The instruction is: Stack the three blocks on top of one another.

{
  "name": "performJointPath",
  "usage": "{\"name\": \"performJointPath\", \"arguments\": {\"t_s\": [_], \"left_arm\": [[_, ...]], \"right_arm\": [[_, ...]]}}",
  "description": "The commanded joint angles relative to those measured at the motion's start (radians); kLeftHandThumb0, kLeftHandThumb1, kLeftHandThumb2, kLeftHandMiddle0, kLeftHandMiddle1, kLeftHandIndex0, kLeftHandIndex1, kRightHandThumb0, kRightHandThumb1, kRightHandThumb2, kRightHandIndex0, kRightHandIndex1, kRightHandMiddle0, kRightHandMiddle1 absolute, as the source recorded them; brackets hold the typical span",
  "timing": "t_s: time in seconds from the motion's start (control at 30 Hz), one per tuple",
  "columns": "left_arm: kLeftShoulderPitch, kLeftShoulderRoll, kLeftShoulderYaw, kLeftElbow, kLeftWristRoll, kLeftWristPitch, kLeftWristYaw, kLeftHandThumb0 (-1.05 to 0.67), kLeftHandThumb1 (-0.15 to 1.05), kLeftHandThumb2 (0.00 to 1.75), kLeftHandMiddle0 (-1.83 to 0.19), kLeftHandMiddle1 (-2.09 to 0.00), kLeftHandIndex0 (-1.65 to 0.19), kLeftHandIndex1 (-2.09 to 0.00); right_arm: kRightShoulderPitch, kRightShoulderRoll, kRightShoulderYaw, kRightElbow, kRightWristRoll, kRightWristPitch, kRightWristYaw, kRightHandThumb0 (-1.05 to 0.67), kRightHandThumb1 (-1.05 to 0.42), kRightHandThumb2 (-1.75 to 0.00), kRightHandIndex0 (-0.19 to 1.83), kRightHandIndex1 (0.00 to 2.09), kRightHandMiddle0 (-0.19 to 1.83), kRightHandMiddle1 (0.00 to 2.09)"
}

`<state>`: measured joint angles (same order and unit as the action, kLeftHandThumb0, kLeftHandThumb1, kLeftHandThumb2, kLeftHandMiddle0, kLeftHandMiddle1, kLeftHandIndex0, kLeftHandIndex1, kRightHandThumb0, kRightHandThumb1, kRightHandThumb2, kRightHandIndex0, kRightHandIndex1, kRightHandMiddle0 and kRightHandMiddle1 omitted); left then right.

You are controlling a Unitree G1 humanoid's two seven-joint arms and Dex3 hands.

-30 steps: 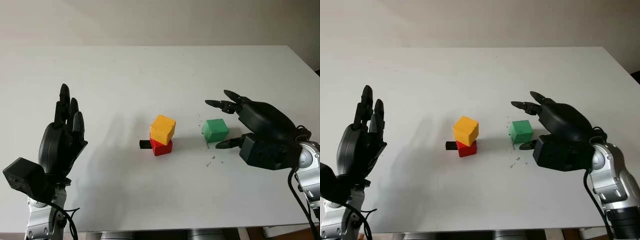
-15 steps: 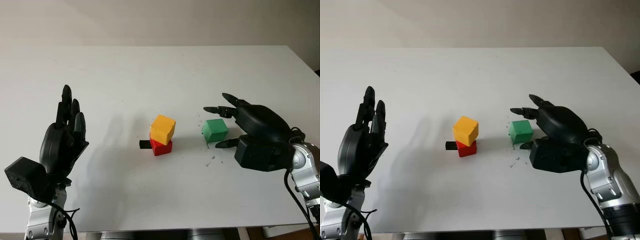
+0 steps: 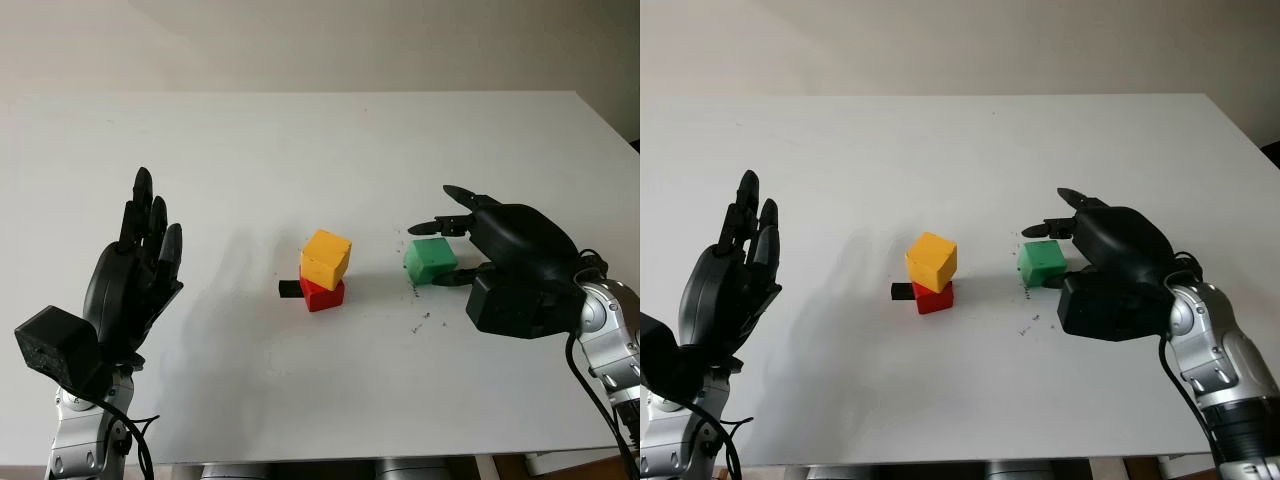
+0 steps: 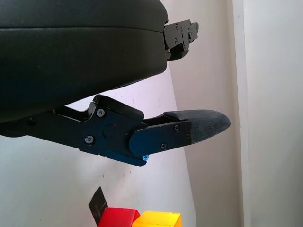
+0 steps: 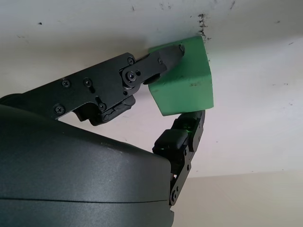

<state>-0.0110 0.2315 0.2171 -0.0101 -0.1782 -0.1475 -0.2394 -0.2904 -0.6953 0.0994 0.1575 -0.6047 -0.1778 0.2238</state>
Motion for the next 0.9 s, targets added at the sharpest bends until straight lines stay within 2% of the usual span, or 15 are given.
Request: {"name": "performJointPath", "arguments": {"t_s": [0.0,0.07,0.1,0.27,0.37,0.4,0.43,0.53,0.73,0.87], "left_arm": [[0.001,0.012,-0.002,-0.015,0.007,0.002,-0.001,-0.72,1.05,0.56,0.19,0.0,0.19,0.0],[0.001,0.012,-0.001,-0.014,0.01,-0.002,0.0,-0.72,1.05,0.55,0.19,0.0,0.19,0.0],[0.001,0.013,-0.001,-0.013,0.012,-0.004,0.0,-0.72,1.05,0.55,0.19,0.0,0.19,0.0],[0.002,0.01,-0.001,-0.018,0.025,-0.002,0.009,-0.72,1.05,0.53,0.19,0.0,0.19,0.0],[0.01,0.004,-0.001,-0.042,0.02,0.033,0.019,-0.73,1.05,0.51,0.19,0.0,0.19,0.0],[0.012,0.006,-0.002,-0.045,0.024,0.036,0.021,-0.74,1.05,0.5,0.19,0.0,0.19,0.0],[0.012,0.007,-0.002,-0.046,0.027,0.034,0.02,-0.73,1.05,0.51,0.19,0.0,0.19,0.0],[0.012,0.007,-0.003,-0.044,0.027,0.027,0.018,-0.73,1.05,0.51,0.19,0.0,0.19,0.0],[0.012,0.002,-0.008,-0.047,0.029,0.033,0.024,-0.73,1.05,0.5,0.19,0.0,0.19,0.0],[0.013,0.001,-0.013,-0.048,0.035,0.035,0.028,-0.74,1.05,0.5,0.19,0.0,0.19,0.0]], "right_arm": [[-0.015,-0.015,-0.006,-0.012,0.0,0.01,0.001,-0.33,-0.9,-0.06,0.25,0.07,0.77,0.57],[-0.018,-0.02,-0.003,-0.017,-0.012,0.013,-0.003,-0.33,-0.9,-0.05,0.28,0.07,0.68,0.8],[-0.019,-0.021,-0.002,-0.018,-0.017,0.013,-0.006,-0.33,-0.9,-0.05,0.29,0.07,0.67,0.84],[-0.029,-0.025,-0.001,-0.02,-0.042,0.012,-0.016,-0.34,-0.89,-0.05,0.34,0.08,0.65,0.92],[-0.035,-0.03,-0.008,-0.018,-0.019,-0.008,-0.007,-0.32,-0.89,-0.05,0.35,0.08,0.65,0.94],[-0.038,-0.027,-0.019,-0.02,0.009,-0.021,-0.003,-0.32,-0.89,-0.05,0.35,0.07,0.64,0.94],[-0.042,-0.024,-0.031,-0.02,0.04,-0.037,-0.003,-0.31,-0.88,-0.05,0.35,0.07,0.6,1.05],[-0.074,-0.027,-0.063,-0.046,0.144,-0.055,0.047,-0.34,-0.88,-0.06,0.35,0.06,0.56,1.19],[-0.206,-0.049,-0.11,-0.113,0.348,0.005,0.24,-0.29,-0.86,-0.05,0.35,0.06,0.57,1.17],[-0.352,-0.069,-0.089,-0.103,0.401,0.014,0.361,-0.29,-0.81,-0.05,0.4,0.07,0.71,1.0]]}}
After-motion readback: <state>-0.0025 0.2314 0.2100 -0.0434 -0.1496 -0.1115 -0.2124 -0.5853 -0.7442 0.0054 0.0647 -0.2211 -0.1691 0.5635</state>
